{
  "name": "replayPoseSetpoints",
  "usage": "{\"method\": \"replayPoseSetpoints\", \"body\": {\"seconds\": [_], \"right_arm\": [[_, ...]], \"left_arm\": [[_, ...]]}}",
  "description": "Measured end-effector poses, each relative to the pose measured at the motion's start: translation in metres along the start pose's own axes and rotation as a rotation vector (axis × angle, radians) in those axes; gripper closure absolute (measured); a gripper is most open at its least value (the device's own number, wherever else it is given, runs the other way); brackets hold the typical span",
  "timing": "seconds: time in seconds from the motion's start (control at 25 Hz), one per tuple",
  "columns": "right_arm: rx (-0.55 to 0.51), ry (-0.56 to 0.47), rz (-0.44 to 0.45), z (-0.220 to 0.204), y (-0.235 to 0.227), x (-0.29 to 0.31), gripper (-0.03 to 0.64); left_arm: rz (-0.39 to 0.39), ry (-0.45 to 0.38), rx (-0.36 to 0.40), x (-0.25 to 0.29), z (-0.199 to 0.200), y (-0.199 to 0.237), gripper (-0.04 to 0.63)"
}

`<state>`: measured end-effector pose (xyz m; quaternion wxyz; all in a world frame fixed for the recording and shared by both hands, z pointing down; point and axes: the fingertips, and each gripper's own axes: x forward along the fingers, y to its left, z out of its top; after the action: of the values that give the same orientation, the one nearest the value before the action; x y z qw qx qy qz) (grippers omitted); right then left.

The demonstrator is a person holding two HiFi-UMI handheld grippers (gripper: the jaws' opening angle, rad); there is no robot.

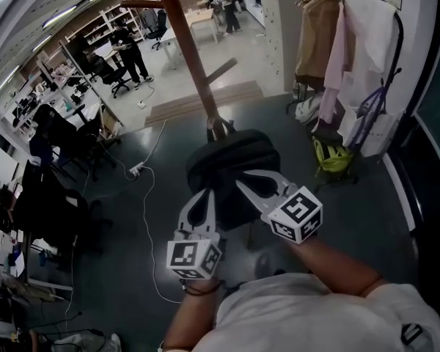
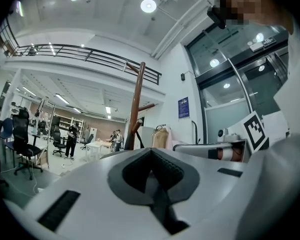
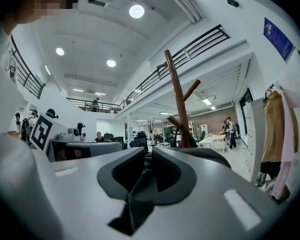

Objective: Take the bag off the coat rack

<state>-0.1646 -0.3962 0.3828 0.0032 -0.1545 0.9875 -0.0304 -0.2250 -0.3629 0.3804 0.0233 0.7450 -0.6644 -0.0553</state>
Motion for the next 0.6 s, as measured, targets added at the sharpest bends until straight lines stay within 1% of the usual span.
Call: {"method": "replayPoseSetpoints", "body": {"seconds": [0.2,0.6], "right_arm": [[-0.03,-0.001,0.013,0.003,-0.016,0.012,0.583],[-0.048,0.01,0.003,0.02,-0.063,0.049,0.56]], "left_arm": [[0.02,-0.004,0.002,0.015,-0.003,0.007,0.589],[-0.001,-0.006,-0.019,0.055,0.002,0.031,0.589]]}}
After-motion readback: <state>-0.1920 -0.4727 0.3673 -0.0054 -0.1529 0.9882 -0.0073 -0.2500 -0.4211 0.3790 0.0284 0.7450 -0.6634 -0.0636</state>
